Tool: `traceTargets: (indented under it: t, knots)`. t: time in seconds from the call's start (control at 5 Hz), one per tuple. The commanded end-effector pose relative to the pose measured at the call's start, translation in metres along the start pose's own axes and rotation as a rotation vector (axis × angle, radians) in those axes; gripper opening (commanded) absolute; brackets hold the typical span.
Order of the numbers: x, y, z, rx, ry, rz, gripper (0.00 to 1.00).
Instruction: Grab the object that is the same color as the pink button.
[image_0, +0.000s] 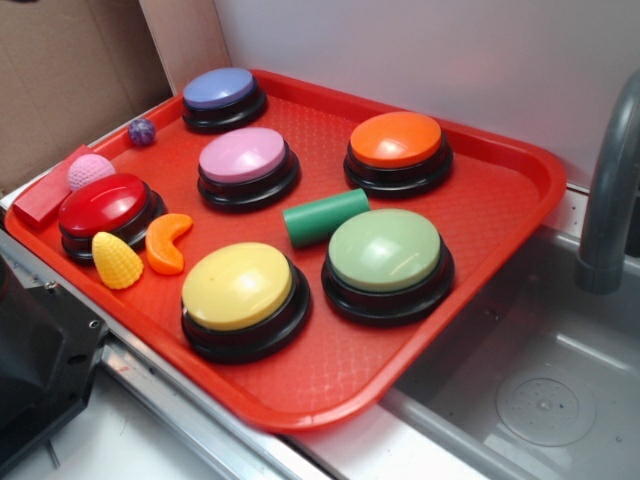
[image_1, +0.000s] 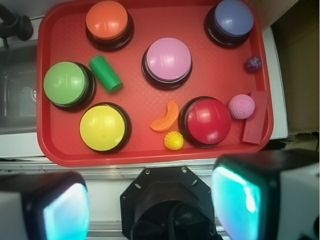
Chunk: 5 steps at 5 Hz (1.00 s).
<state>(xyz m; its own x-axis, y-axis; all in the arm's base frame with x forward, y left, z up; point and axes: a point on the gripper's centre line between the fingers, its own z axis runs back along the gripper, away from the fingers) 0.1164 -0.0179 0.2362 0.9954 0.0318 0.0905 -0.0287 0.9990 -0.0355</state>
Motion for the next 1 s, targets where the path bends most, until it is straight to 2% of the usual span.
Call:
traceTargets:
  t: [0.0,0.4,0.6,0.8]
  knots:
    - [0.000,0.000,0.000,0.000,0.000,0.000,1.00]
    - [0.006,0.049,-0.029,0.037,-0.029,0.219,1.00]
    - [0.012,0.079,-0.054,0.099,-0.027,0.403,1.00]
    - [0.016,0.103,-0.079,0.118,-0.032,0.532,1.00]
